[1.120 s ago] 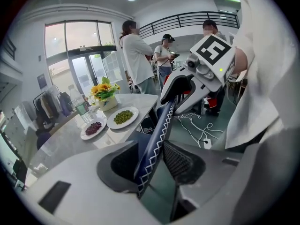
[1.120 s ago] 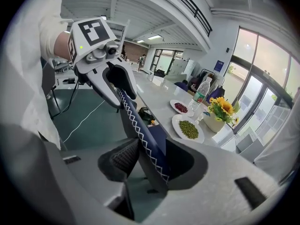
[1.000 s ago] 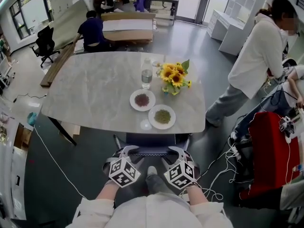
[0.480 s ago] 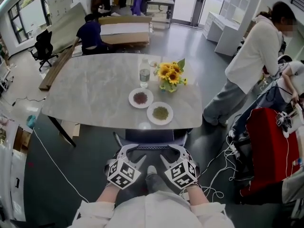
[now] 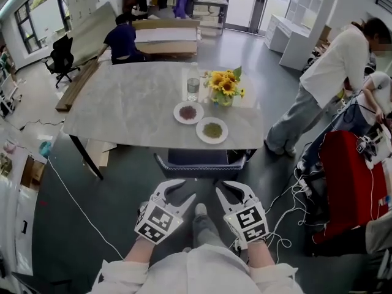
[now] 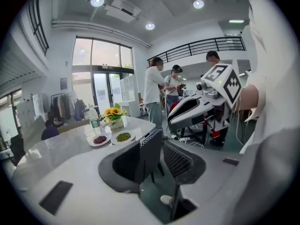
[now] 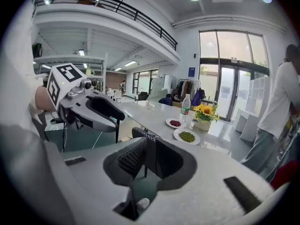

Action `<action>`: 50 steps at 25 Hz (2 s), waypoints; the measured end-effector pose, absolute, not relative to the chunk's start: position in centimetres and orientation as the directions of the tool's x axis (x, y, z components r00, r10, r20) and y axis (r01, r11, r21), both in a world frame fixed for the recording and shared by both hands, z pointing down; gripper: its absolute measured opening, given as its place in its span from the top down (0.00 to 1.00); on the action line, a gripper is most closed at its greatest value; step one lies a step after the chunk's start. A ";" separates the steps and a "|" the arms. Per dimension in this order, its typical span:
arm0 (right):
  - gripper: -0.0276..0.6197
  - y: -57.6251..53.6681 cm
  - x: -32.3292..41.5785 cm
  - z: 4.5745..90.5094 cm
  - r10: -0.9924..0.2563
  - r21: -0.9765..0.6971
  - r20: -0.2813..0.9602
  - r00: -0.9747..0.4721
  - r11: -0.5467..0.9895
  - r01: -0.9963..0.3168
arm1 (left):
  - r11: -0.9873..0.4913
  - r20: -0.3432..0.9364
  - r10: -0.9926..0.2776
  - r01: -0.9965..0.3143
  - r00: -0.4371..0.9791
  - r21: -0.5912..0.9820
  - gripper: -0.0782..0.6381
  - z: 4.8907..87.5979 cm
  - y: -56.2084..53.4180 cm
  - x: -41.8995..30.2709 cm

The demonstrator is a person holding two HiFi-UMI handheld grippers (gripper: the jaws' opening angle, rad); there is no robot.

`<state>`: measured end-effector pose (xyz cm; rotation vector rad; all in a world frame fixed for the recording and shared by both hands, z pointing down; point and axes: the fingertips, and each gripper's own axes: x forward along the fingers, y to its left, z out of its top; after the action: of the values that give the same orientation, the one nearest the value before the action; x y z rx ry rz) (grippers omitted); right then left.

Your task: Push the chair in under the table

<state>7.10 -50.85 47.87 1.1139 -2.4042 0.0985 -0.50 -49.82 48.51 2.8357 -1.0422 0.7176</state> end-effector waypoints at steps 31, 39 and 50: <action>0.95 -38.4 7.8 44.7 -0.618 0.030 0.441 -0.651 0.735 -0.677 | -0.826 0.359 -0.553 -0.550 0.752 -0.120 0.85 44.7 -37.5 4.3; 0.95 -38.4 9.8 43.7 -0.568 0.046 0.468 -0.677 0.781 -0.623 | -0.827 0.344 -0.535 -0.562 0.772 -0.025 0.85 44.8 -37.2 6.2; 0.95 -36.8 10.9 43.3 -0.500 0.077 0.528 -0.687 0.834 -0.547 | -0.834 0.349 -0.520 -0.551 0.780 -0.011 0.85 45.3 -37.0 7.9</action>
<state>10.94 -36.85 43.30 0.7671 -2.4673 0.1164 7.92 -37.01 45.31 2.8762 -0.8674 0.5235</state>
